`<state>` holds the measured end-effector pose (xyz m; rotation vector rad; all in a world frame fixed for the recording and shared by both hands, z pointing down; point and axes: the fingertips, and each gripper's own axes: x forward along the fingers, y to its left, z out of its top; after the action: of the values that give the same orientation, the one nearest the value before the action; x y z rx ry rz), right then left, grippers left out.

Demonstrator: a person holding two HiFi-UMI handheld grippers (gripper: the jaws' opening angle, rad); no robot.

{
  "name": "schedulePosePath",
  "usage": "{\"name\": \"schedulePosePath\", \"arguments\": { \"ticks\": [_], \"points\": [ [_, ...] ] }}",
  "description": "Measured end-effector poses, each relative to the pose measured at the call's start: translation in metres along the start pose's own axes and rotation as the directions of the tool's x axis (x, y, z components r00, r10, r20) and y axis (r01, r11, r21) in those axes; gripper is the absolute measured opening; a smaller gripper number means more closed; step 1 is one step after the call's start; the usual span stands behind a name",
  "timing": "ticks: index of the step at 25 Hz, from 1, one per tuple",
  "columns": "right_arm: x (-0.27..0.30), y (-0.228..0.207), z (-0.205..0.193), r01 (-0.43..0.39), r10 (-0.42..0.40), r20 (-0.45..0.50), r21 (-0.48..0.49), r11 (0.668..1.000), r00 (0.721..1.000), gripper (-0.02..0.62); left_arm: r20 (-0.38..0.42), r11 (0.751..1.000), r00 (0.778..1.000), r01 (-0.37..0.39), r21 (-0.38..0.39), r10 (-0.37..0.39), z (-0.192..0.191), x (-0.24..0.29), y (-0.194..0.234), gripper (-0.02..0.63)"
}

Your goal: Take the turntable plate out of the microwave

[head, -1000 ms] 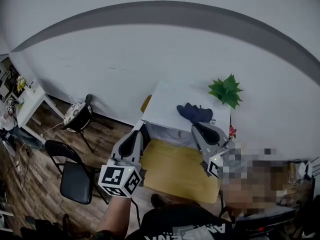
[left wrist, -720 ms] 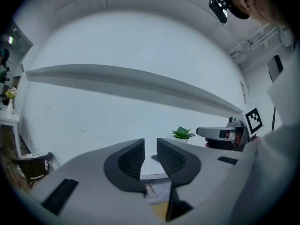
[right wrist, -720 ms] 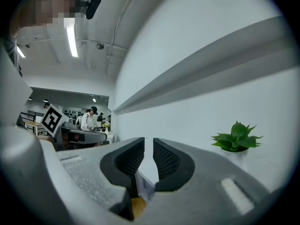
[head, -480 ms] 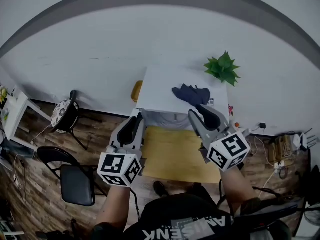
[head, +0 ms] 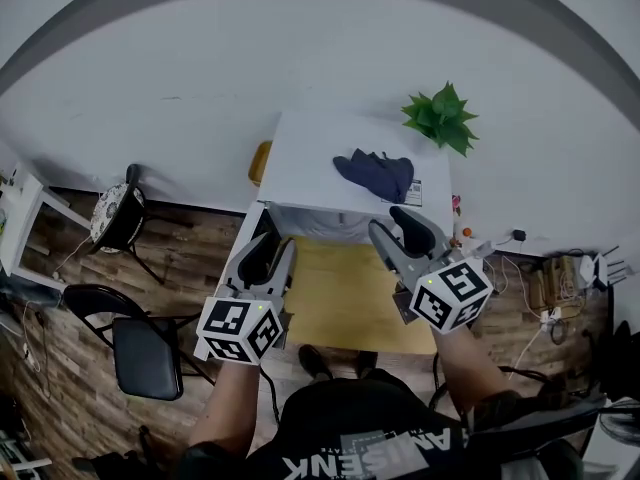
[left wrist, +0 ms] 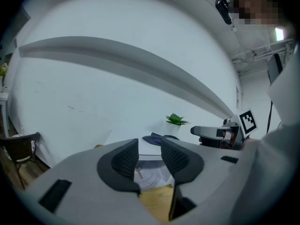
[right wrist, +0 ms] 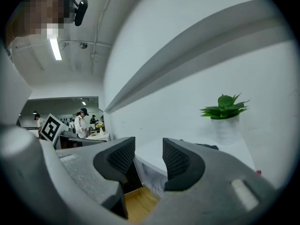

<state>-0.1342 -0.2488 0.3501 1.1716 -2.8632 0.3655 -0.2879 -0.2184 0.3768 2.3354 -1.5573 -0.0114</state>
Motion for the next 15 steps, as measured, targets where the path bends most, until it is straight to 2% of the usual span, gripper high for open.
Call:
{"name": "schedulePosePath", "arguments": {
  "ticks": [3, 6, 9, 11, 15],
  "points": [
    [0.001, -0.008, -0.017, -0.005, 0.006, -0.022, 0.033, 0.999, 1.000, 0.167, -0.027, 0.999, 1.000, 0.015, -0.032, -0.016, -0.019, 0.013, -0.003, 0.169],
    [0.005, -0.015, -0.046, -0.006, 0.013, -0.060, 0.106, 0.994, 0.998, 0.167, -0.057, 0.992, 0.998, 0.014, -0.125, -0.022, -0.046, 0.025, 0.000, 0.172],
    [0.006, -0.025, -0.077, 0.026, -0.008, -0.112, 0.159, 0.987, 0.994, 0.167, -0.109, 0.975, 0.994, -0.011, -0.222, -0.014, -0.080, 0.036, 0.006, 0.172],
    [0.008, -0.030, -0.096, 0.044, -0.019, -0.144, 0.178, 0.983, 0.989, 0.167, -0.135, 0.967, 0.991, -0.022, -0.255, -0.013, -0.100, 0.045, 0.010, 0.172],
    [0.014, -0.041, -0.139, 0.071, -0.012, -0.186, 0.316, 0.946, 0.983, 0.167, -0.172, 0.932, 0.985, -0.042, -0.360, -0.022, -0.136, 0.062, 0.017, 0.186]
  ]
}}
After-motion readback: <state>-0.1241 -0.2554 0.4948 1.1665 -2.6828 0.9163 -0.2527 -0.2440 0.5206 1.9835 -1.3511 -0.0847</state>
